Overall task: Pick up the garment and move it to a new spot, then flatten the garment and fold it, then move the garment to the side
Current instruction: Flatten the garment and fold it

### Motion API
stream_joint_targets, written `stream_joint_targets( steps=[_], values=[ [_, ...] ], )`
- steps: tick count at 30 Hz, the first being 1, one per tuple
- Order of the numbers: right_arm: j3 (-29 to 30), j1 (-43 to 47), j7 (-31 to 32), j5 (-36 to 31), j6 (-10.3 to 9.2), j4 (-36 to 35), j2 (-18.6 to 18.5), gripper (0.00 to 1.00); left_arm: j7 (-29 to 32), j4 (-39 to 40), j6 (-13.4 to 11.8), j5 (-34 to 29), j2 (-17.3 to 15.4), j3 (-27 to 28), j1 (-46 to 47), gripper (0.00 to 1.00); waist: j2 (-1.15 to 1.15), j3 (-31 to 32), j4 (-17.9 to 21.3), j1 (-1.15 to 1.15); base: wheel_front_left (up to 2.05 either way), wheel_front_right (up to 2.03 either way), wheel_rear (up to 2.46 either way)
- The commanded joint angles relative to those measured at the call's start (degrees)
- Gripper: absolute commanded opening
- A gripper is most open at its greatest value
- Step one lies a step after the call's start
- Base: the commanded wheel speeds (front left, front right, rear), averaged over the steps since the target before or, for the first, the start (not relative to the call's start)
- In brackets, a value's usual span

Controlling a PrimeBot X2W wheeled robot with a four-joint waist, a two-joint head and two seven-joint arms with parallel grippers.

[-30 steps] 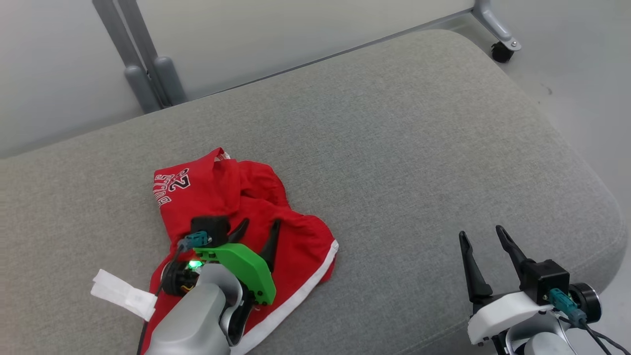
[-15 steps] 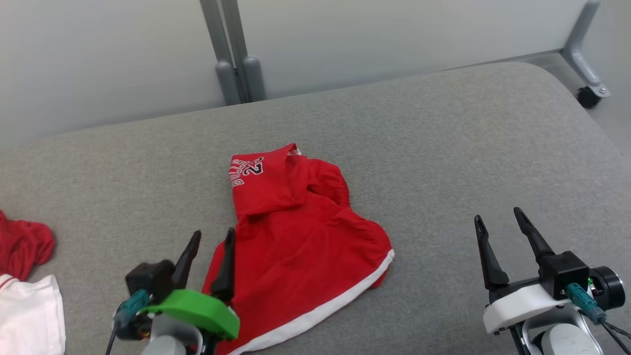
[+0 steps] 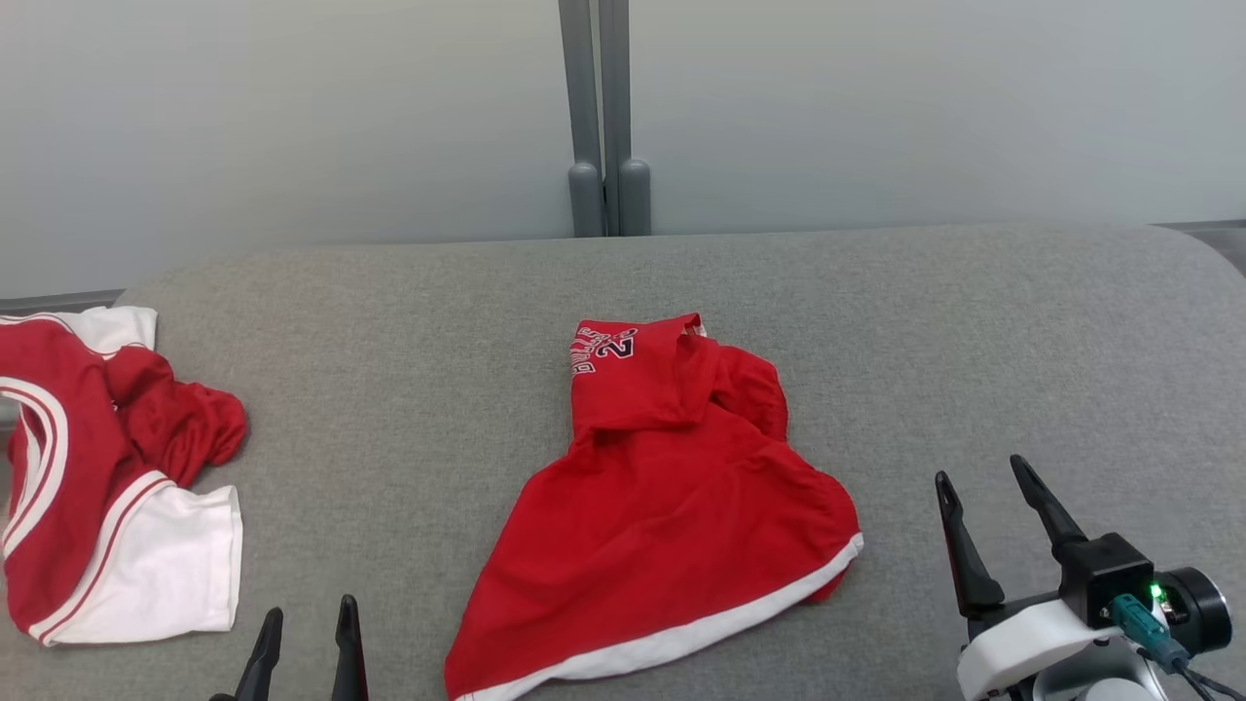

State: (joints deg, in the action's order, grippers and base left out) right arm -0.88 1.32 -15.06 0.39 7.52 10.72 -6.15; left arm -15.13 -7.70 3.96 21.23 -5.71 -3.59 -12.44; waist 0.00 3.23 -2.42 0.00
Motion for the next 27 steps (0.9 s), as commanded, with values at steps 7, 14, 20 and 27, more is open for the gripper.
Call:
stream_joint_targets(
  steps=[7, 14, 20, 27],
  values=[
    [-0.7, 1.7, -0.2, 0.5, -0.06, 1.2, 0.8, 1.0, 0.0, 1.0, 2.6, -3.7, 2.1, 3.6, -0.6, 1.0, 0.0, 0.9, -0.2, 0.0, 0.0, 0.0, 0.0],
    [-1.3, 1.3, -0.2, 0.7, -0.06, 2.8, 1.2, 1.0, 0.0, 1.2, 3.3, -5.8, 2.5, 4.3, 0.3, 1.0, 0.0, 0.6, 1.0, 0.0, 0.0, 0.0, 0.0],
    [-1.7, 0.2, -0.2, 1.4, -0.06, 3.5, 0.7, 1.0, 0.0, -0.3, 3.4, -7.0, 2.7, 3.2, 0.4, 1.0, 0.0, 0.5, 1.1, 0.0, 0.0, 0.0, 0.0],
    [-16.0, -6.6, 4.2, 9.2, -0.09, 12.9, -6.3, 1.0, 11.9, -4.3, 2.9, -6.4, 1.9, 0.0, 0.9, 1.0, 0.0, -0.1, 0.7, 0.0, 0.0, 0.0, 0.0]
  ],
)
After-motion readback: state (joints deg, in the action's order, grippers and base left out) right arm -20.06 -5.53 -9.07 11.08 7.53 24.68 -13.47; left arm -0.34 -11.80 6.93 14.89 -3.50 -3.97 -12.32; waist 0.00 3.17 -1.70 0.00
